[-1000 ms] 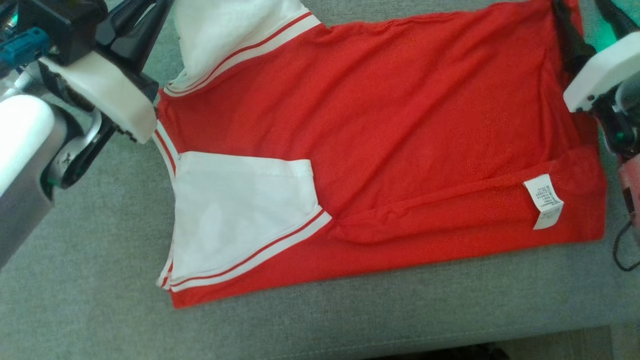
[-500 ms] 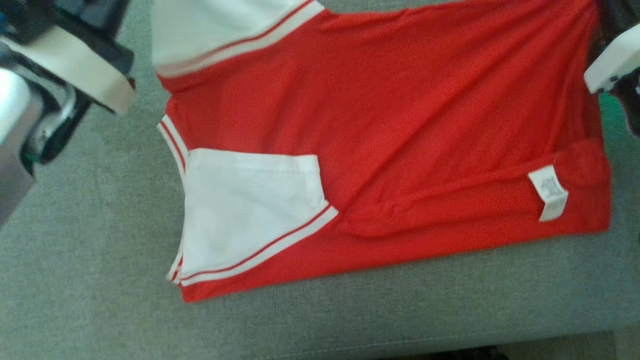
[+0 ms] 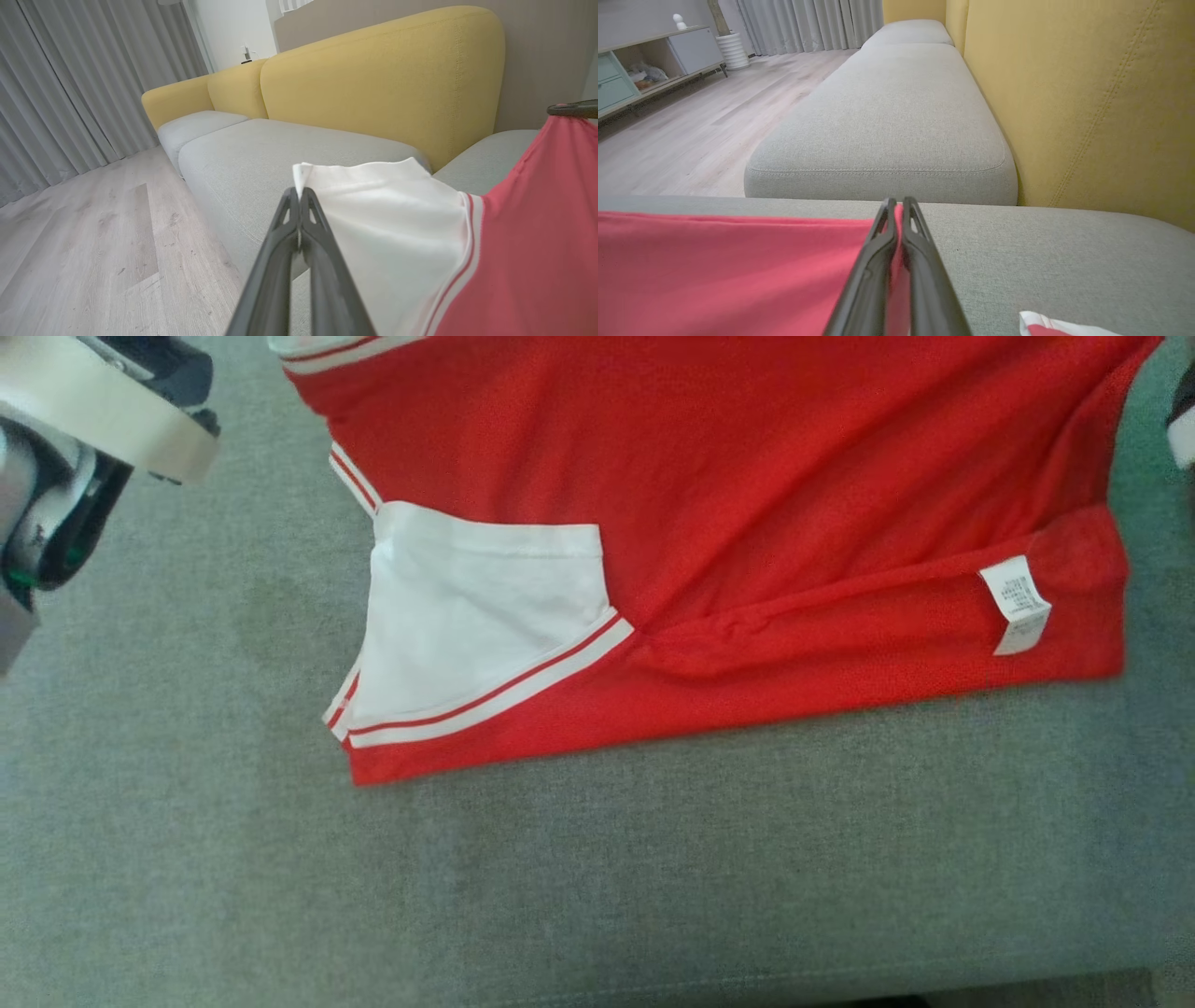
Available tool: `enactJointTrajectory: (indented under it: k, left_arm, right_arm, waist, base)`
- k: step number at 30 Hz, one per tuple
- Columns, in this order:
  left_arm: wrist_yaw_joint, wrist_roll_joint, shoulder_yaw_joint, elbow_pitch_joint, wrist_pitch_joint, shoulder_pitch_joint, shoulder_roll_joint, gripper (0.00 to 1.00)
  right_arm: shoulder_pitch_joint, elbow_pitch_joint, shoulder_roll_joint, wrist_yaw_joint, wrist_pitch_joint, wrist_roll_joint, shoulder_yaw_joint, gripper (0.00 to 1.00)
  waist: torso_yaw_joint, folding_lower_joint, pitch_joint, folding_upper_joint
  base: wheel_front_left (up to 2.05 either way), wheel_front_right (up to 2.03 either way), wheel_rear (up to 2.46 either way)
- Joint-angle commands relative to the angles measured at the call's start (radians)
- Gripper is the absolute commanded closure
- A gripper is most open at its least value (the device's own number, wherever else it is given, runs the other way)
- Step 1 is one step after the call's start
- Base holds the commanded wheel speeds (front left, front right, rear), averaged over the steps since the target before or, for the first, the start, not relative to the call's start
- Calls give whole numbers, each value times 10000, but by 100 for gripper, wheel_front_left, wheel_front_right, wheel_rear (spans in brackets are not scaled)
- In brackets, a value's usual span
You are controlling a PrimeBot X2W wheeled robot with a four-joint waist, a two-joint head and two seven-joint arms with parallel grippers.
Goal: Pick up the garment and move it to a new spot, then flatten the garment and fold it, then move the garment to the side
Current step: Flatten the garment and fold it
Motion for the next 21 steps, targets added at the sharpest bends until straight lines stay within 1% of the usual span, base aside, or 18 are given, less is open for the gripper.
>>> enactJointTrajectory:
  k: [1,3,6,12,18,21]
  left_arm:
    - [-19,-74,549,-240,-85,-133,444,100]
    - [-22,-171,409,-498,-57,272,560,100]
    - [87,-389,226,-1060,-90,1056,787,100]
    - [805,-608,-62,-2346,-224,2660,1462,100]
    - [1443,-738,-461,-3327,-319,3967,1781,100]
    - [1620,-801,-641,-3472,-389,4430,1803,100]
  right_arm:
    - [373,-324,-334,-7,-121,69,35,100]
    - [771,-647,-480,-7,-161,129,65,100]
    - [1506,-1124,-760,-7,-205,205,62,100]
    - [3027,-1756,-1099,-7,-374,239,-384,100]
    - [4414,-2205,-1040,-7,-366,65,-1069,100]
    - [5056,-2409,-876,-7,-309,-58,-1372,100]
  waist:
    - [33,1,-92,0]
    - [76,1,-184,0]
    - [160,1,-284,0]
    - [345,1,-427,0]
    - [478,1,-510,0]
    - [512,1,-539,0]
  base:
    - [0,0,0]
    - [0,0,0]
    - [0,0,0]
    - [0,0,0]
    - [0,0,0]
    - [0,0,0]
